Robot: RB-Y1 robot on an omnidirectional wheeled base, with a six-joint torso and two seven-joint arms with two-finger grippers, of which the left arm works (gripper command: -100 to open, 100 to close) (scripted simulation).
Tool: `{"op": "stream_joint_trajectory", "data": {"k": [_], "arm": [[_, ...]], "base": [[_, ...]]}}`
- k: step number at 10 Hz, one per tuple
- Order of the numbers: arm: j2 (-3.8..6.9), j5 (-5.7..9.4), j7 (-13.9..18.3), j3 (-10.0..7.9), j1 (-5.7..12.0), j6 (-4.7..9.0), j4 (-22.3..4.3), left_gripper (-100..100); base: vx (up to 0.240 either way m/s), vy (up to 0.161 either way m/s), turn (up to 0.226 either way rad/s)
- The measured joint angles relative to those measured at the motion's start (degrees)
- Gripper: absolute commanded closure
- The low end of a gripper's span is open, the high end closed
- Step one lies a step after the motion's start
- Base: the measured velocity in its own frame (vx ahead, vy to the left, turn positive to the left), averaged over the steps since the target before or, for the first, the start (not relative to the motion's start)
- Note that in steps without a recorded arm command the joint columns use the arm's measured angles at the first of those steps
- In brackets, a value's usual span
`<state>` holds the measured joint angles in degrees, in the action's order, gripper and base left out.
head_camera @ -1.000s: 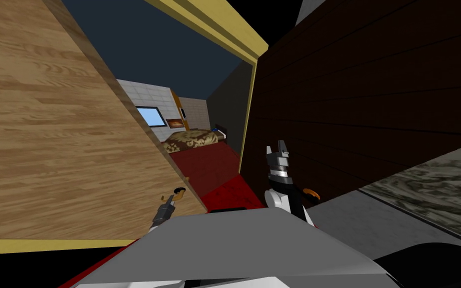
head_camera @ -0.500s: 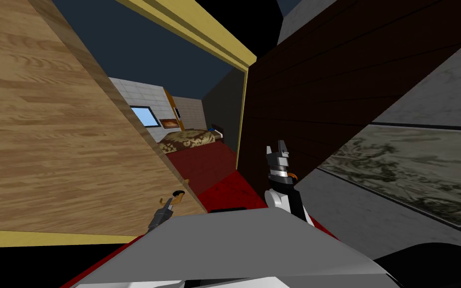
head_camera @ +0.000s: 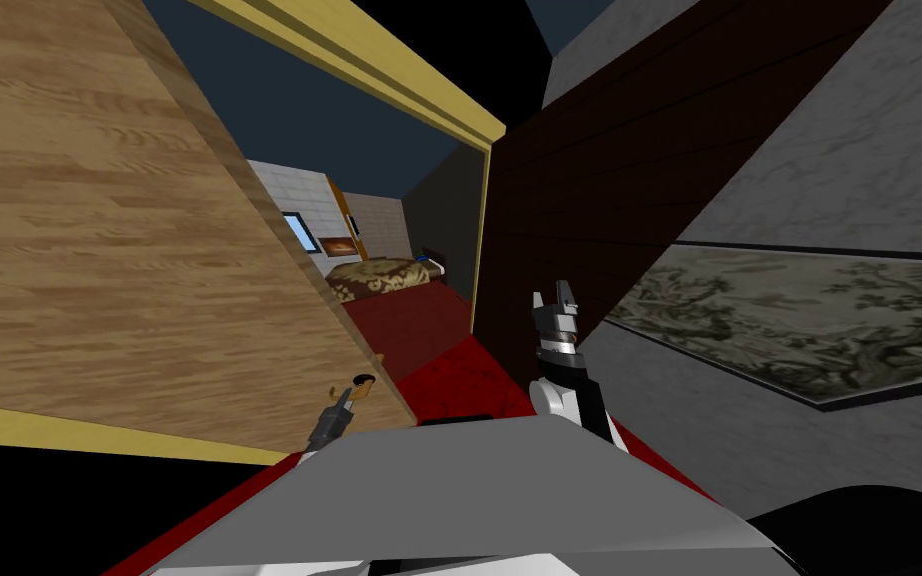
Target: Pull the door open
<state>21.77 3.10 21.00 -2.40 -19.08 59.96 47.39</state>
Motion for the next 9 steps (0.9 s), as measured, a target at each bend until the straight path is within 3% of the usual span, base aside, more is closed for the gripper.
{"op": "stream_joint_trajectory", "data": {"k": [2, 4, 5, 7, 8, 9], "arm": [[0.55, 0.62, -0.2, 1.34, 2.47, -0.15, -2.2, 100], [1.01, 1.32, -0.6, 2.73, 3.36, -2.21, -0.7, 100], [1.11, 1.46, -0.7, 3.08, 3.54, -2.55, -0.6, 100], [1.27, 1.78, -0.9, 3.79, 5.03, -1.58, -2.8, 100], [1.42, 2.02, -1.0, 4.35, 6.87, -1.05, -4.6, 100], [1.52, 2.12, -1.1, 4.62, 6.61, -1.78, -3.4, 100]], "base": [[-0.211, 0.029, -0.029], [-0.151, 0.019, -0.029], [-0.028, -0.006, 0.009], [-0.121, 0.025, -0.032], [-0.094, 0.018, -0.033], [-0.122, 0.038, -0.029]]}}
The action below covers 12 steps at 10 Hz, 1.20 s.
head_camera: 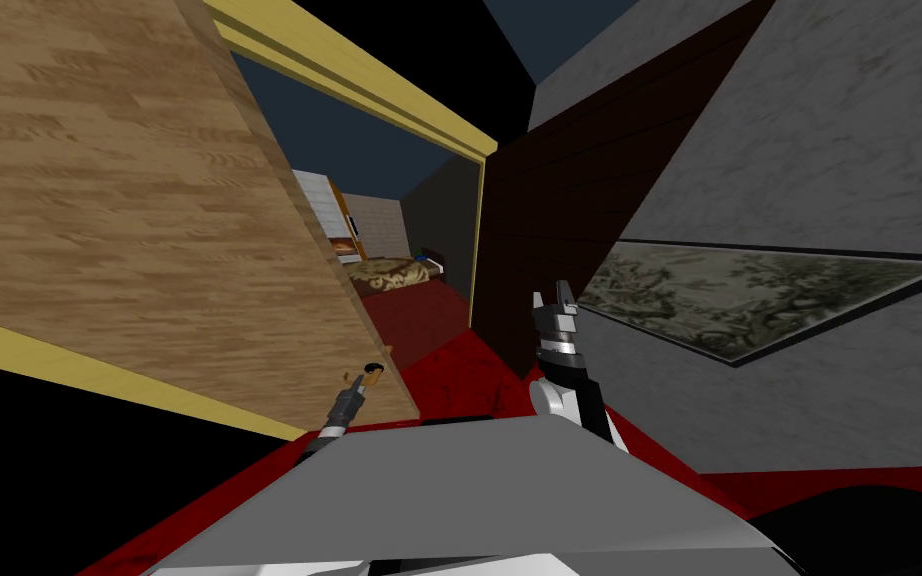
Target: Pull the door open
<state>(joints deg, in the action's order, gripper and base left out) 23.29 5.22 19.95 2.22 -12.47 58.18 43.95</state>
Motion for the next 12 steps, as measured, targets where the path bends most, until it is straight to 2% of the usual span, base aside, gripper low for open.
{"op": "stream_joint_trajectory", "data": {"k": [2, 4, 5, 6, 7, 8, 10, 12], "arm": [[0.35, 0.60, -0.3, 1.35, 1.23, -2.22, 1.4, 100], [0.22, 0.82, -0.7, 2.50, 2.83, -1.76, -0.5, 100], [0.35, 1.06, -0.8, 3.33, 3.08, -2.28, 0.0, 100], [0.27, 1.21, -0.9, 4.18, 4.29, -2.12, -1.2, 100], [0.19, 1.17, -0.9, 4.36, 4.42, -2.07, -1.5, 100], [0.72, 1.37, -0.6, 4.19, 4.52, -1.24, -2.5, 100], [1.94, 1.90, 0.2, 3.80, 3.28, 0.31, -2.4, 100], [2.36, 2.04, 0.8, 3.99, 2.74, 2.29, -4.4, 100]], "base": [[-0.162, 0.060, -0.037], [-0.139, 0.081, -0.028], [-0.139, 0.103, -0.044], [-0.058, 0.042, -0.033], [-0.110, 0.004, -0.270], [-0.214, 0.004, -0.334], [-0.175, 0.025, -0.118], [-0.163, 0.045, -0.212]]}}
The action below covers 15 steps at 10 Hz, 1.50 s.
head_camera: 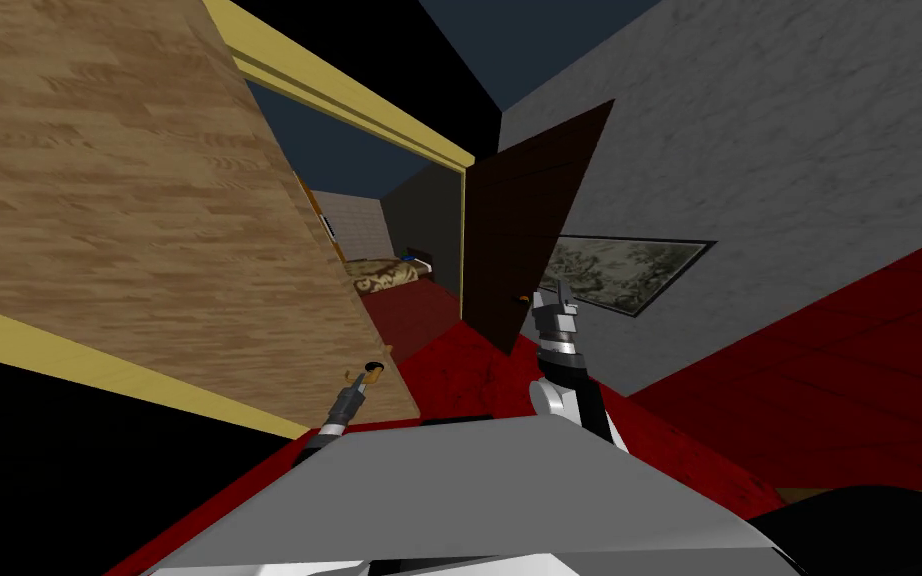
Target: Pull the door open
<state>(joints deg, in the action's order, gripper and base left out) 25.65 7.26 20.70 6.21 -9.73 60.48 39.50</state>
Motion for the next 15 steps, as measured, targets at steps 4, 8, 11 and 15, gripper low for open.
{"op": "stream_joint_trajectory", "data": {"k": [4, 8, 11, 15], "arm": [[1.47, 0.51, 1.7, 0.23, -1.35, 4.01, -2.4, 100], [1.95, 0.51, 2.5, 0.74, -1.91, 6.31, -4.4, 100], [2.27, 0.40, 2.9, 1.04, -1.77, 7.53, -5.0, 100], [2.79, 0.16, 3.5, 1.62, -2.19, 9.59, -6.4, 100]], "base": [[-0.184, 0.059, -0.205], [-0.128, 0.041, -0.123], [-0.187, 0.063, -0.138], [-0.208, 0.053, -0.146]]}}
